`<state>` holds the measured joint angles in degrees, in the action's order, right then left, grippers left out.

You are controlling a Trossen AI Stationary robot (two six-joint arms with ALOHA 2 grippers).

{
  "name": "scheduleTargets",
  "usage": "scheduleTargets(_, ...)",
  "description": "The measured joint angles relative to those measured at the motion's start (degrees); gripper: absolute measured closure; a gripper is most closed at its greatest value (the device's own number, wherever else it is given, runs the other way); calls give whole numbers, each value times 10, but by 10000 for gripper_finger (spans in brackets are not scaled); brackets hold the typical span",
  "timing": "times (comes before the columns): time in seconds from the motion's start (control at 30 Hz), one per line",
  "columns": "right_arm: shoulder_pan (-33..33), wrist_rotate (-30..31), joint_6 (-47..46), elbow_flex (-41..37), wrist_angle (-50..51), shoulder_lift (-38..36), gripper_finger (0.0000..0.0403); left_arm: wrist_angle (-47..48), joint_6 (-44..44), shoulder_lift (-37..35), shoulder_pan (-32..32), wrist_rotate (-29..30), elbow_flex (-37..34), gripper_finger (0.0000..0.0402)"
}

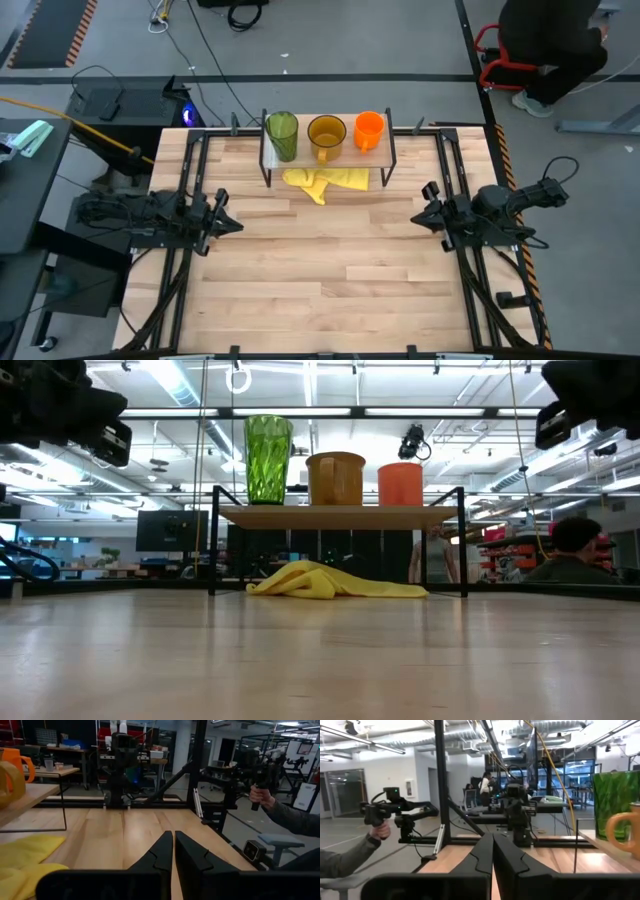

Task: Stack small to large cups/mugs on shelf
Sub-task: Return to Home Position

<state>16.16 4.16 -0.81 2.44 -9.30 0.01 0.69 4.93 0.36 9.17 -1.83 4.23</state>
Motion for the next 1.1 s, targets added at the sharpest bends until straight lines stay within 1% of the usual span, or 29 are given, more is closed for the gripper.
scheduleTargets(0.13, -7, 0, -1, 0, 0, 0, 387, -5, -1, 0, 0, 1, -14, 373)
scheduleTargets(0.3, -8, 0, -1, 0, 0, 0, 387, -37, -4, 0, 0, 6, -37, 366)
scheduleTargets(0.4, -8, 0, -1, 0, 0, 0, 387, -36, -15, 0, 0, 8, -37, 366)
scheduleTargets(0.5, -8, 0, 6, 0, 8, 0, 387, -35, -39, 0, 0, 10, -37, 371)
scheduleTargets(0.67, -8, 6, 17, 0, 54, 0, 387, -28, -80, 0, 0, 12, -37, 376)
scheduleTargets(0.93, -8, 68, 15, 0, 107, 0, 387, -19, -87, 0, 0, 32, -37, 367)
scheduleTargets(1.1, -8, 76, 36, 0, 119, 0, 387, -16, -87, 0, 0, 33, -37, 368)
